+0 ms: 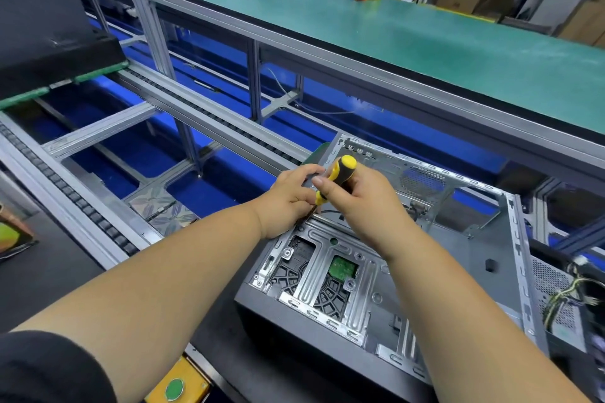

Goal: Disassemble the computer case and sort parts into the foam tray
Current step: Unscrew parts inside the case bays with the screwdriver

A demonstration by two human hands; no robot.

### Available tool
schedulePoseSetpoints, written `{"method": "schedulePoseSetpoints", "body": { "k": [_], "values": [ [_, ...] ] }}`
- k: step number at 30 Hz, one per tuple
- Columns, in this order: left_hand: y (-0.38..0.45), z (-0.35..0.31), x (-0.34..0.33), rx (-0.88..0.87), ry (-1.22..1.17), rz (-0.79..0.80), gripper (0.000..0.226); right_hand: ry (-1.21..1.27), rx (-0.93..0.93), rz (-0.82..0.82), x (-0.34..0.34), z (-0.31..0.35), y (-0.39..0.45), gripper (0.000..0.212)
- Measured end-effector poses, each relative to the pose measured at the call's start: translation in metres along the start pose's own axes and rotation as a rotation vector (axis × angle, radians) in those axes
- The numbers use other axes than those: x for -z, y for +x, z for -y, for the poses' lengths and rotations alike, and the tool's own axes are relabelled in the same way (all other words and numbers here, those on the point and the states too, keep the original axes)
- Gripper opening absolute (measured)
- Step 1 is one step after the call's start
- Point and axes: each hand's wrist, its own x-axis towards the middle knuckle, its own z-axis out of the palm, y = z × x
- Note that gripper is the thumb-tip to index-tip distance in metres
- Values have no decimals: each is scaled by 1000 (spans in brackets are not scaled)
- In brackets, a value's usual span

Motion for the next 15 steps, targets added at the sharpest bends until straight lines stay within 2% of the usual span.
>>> {"method": "schedulePoseSetpoints", "body": {
  "k": [5,8,10,15],
  "values": [
    [-1,-1,0,15,-45,2,55,-22,14,6,0,0,0,17],
    [-2,-3,1,23,-76,-18,49,-33,36,50,1,3,1,15],
    [-3,-6,2,17,-86,-25,45,-40,74,79,2,6,2,22],
    [-6,-9,2,13,-59,-40,44,-80,65,142,6,8,5,18]
  ]
}}
